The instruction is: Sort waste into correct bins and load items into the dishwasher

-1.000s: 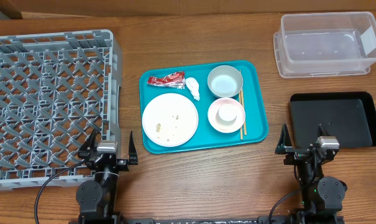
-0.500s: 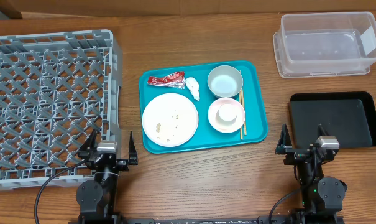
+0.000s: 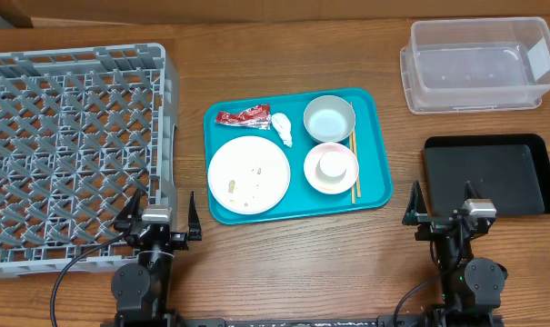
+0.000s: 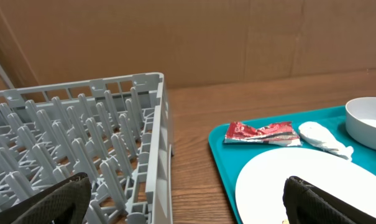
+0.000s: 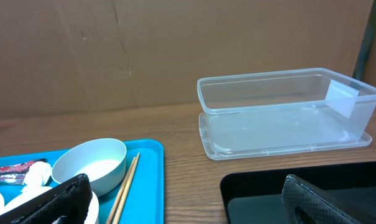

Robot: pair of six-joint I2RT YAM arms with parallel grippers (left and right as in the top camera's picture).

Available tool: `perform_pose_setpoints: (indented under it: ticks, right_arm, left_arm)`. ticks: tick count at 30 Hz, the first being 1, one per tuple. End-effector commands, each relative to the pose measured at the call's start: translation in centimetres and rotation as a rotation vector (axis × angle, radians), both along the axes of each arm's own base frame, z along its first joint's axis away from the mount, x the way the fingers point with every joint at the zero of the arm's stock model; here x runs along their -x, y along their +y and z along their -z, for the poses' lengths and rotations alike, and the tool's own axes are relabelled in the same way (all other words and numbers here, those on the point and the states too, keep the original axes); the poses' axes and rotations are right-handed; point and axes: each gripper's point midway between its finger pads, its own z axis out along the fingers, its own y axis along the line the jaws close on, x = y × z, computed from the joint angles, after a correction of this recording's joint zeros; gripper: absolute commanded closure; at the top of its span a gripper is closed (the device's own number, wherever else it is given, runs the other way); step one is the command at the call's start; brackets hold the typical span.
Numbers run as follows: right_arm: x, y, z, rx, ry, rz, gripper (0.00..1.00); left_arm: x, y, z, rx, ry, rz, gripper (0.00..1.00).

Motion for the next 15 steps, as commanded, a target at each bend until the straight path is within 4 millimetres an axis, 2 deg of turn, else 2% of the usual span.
perform_pose_setpoints:
  ticks: [1, 9, 13, 15]
  right_arm:
    - [0.0, -0.2, 0.1, -0.003, -0.007, 0.01, 0.0]
    - [0.0, -0.2, 0.1, -0.003, -0.007, 0.01, 0.0]
    - [0.0, -0.2, 0.1, -0.003, -0.007, 0.01, 0.0]
    - [0.0, -0.2, 0.1, -0.003, -0.007, 0.01, 0.0]
  left_arm:
    - [0.0, 0.2, 0.0, 0.013, -0.004, -0.01, 0.0]
    - [0.0, 0.2, -0.1, 0.014, -0.007, -0.008, 0.0]
    - [0.1, -1.5, -0.3, 0.035, -0.014, 0.089, 0.0]
    - [0.1, -1.6, -0.3, 0.034, -0.016, 0.092, 0.0]
